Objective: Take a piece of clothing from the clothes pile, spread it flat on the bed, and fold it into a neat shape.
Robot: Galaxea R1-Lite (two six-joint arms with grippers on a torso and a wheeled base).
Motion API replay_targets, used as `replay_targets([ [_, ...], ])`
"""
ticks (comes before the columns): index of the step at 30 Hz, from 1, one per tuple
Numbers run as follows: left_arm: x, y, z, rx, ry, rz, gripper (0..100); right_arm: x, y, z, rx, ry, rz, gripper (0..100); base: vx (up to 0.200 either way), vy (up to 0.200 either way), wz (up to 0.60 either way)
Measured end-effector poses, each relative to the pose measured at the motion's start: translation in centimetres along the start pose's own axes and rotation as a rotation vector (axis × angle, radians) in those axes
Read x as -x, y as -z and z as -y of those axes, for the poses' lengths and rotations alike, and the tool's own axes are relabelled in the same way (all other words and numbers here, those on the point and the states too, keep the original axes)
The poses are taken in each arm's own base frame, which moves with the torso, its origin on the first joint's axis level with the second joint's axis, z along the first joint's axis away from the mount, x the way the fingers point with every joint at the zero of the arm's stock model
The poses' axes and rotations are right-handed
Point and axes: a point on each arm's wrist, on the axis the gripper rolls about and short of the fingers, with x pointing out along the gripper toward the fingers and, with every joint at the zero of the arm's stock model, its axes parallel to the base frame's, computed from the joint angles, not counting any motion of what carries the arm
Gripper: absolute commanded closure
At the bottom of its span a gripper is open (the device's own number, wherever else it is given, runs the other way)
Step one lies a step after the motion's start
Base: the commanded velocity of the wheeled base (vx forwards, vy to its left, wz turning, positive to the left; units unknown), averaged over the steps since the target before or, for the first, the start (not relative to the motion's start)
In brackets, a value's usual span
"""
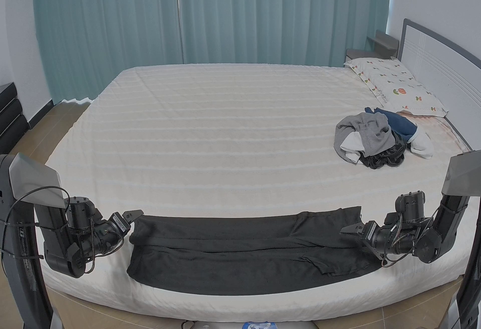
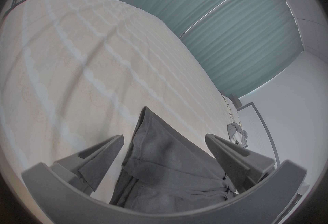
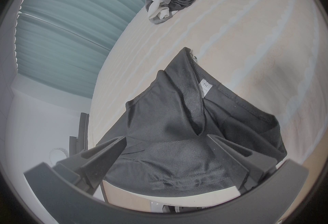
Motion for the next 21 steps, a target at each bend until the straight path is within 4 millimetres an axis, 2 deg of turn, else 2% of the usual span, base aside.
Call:
replay_targets([
  [3, 0.2, 0.2, 0.2, -0.003, 0.001, -0.006, 0, 0.0, 0.1, 0.0, 0.001, 0.000, -0.003, 0, -0.200, 0.000, 0.00],
  [8, 0.6, 0.7, 0.2, -0.031, -0.006, -0.025, 0, 0.0, 0.1, 0.0, 0.002, 0.000, -0.004, 0, 0.000, 0.000, 0.00],
  [12, 1.1, 1.3, -0.1, -0.136, -0.024, -0.055, 0, 0.0, 0.1, 0.0, 0.002, 0.000, -0.004, 0, 0.000, 0.000, 0.00],
  [17, 2.1, 3.1, -0.4, -0.221, -0.055, -0.131, 0, 0.0, 0.1, 0.0, 0.002, 0.001, -0.004, 0, 0.000, 0.000, 0.00],
  [21, 2.2, 4.2, -0.2, -0.239, -0.069, -0.166, 0, 0.0, 0.1, 0.0, 0.001, 0.001, -0.004, 0, 0.000, 0.000, 0.00],
])
